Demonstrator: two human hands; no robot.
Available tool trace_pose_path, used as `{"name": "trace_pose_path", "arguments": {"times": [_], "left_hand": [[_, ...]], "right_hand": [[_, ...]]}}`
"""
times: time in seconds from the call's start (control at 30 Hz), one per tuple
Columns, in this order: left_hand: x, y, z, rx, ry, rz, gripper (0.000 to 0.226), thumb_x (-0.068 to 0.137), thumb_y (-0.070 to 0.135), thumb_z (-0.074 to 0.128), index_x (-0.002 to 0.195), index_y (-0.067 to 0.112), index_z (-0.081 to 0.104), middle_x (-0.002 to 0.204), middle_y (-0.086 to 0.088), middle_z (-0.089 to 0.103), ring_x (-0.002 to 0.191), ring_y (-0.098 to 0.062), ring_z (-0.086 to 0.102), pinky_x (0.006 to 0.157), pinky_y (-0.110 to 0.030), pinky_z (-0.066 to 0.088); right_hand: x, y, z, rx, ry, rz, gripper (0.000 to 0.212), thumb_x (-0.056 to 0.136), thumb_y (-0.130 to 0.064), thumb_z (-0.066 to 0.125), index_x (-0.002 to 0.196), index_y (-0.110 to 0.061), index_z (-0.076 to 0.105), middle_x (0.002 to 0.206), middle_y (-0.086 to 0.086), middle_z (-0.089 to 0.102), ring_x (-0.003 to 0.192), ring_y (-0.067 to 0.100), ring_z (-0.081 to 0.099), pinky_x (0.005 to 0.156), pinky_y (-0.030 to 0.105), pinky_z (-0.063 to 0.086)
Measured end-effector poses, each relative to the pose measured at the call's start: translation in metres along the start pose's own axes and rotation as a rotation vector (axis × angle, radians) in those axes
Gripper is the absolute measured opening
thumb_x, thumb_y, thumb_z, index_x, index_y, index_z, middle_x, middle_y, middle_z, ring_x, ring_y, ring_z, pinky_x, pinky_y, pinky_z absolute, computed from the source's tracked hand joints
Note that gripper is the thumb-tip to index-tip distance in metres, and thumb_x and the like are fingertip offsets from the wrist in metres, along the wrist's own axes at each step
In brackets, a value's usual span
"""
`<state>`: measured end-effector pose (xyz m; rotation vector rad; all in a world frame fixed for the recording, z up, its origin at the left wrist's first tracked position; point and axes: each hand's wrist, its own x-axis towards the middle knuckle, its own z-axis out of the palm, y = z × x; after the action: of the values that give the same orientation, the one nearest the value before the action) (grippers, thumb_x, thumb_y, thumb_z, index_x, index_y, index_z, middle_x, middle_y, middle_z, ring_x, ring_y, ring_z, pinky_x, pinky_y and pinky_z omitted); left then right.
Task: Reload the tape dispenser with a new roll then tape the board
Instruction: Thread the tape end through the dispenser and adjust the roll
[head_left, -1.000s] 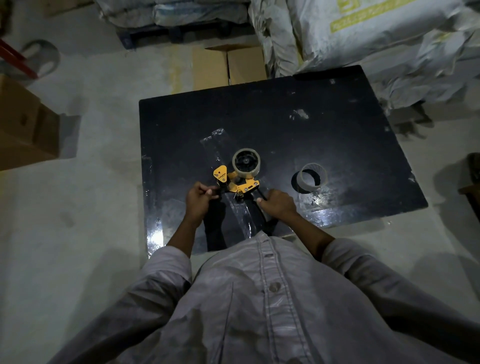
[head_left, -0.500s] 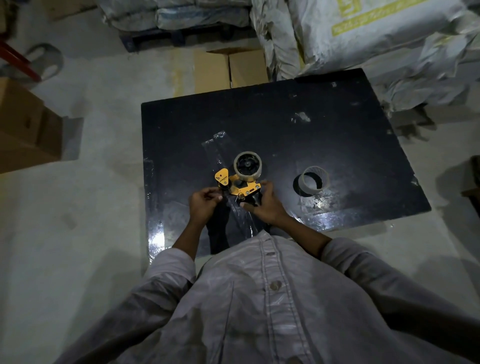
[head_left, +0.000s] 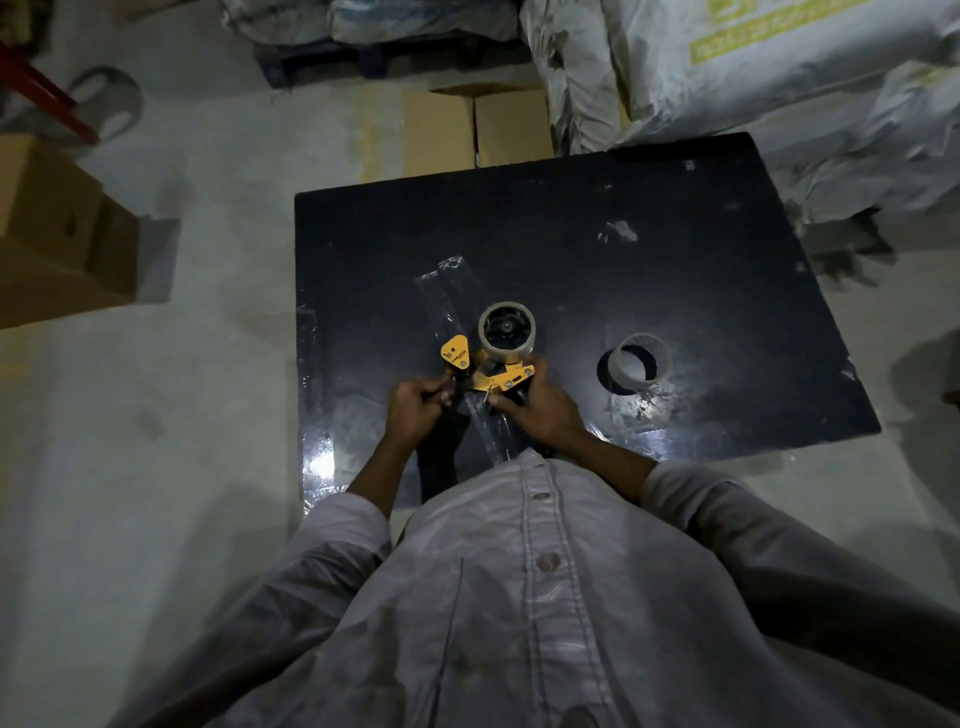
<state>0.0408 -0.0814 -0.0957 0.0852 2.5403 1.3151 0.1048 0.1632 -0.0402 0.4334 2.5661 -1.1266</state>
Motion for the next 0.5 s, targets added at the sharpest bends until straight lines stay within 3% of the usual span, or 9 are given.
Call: {"name": "trace_pose_path", "arguments": {"times": [0.1, 0.27, 0.37, 0.5], "left_hand": [[-0.002, 0.0, 0.003, 0.025, -0.003, 0.059, 0.029, 0.087, -0.01, 0.081, 0.111, 0.005, 0.087, 0.099, -0.008, 0.085, 0.089, -0.014, 0.077, 0.082, -0.031, 0.06], [-0.009, 0.003, 0.012, -0.007, -0.042, 0.053, 0.033, 0.084, -0.016, 0.077, 0.108, 0.004, 0.087, 0.098, -0.009, 0.083, 0.088, -0.017, 0.077, 0.083, -0.032, 0.062], [-0.009, 0.007, 0.015, -0.054, -0.04, 0.004, 0.035, 0.087, -0.015, 0.077, 0.114, 0.004, 0.086, 0.102, -0.01, 0.083, 0.091, -0.02, 0.078, 0.088, -0.033, 0.062], [-0.01, 0.014, 0.015, -0.173, -0.025, -0.112, 0.039, 0.088, -0.022, 0.073, 0.119, 0.0, 0.083, 0.104, -0.008, 0.082, 0.099, -0.021, 0.078, 0.096, -0.034, 0.064]], "right_hand": [[-0.001, 0.007, -0.01, -0.107, 0.009, -0.02, 0.093, 0.085, -0.085, 0.066, 0.146, -0.026, 0.029, 0.117, 0.009, 0.077, 0.105, 0.039, 0.075, 0.08, 0.044, 0.057], [-0.007, 0.012, -0.018, -0.213, 0.077, 0.018, 0.096, 0.077, -0.101, 0.053, 0.136, -0.028, 0.031, 0.099, 0.001, 0.076, 0.094, 0.033, 0.076, 0.082, 0.044, 0.058], [-0.005, 0.006, -0.022, -0.233, 0.101, 0.11, 0.101, 0.072, -0.107, 0.046, 0.128, -0.024, 0.034, 0.103, 0.007, 0.075, 0.099, 0.037, 0.075, 0.08, 0.043, 0.054], [-0.001, 0.002, -0.023, -0.19, 0.049, 0.173, 0.109, 0.063, -0.11, 0.051, 0.126, -0.023, 0.036, 0.116, 0.01, 0.074, 0.108, 0.038, 0.073, 0.088, 0.048, 0.059]]}}
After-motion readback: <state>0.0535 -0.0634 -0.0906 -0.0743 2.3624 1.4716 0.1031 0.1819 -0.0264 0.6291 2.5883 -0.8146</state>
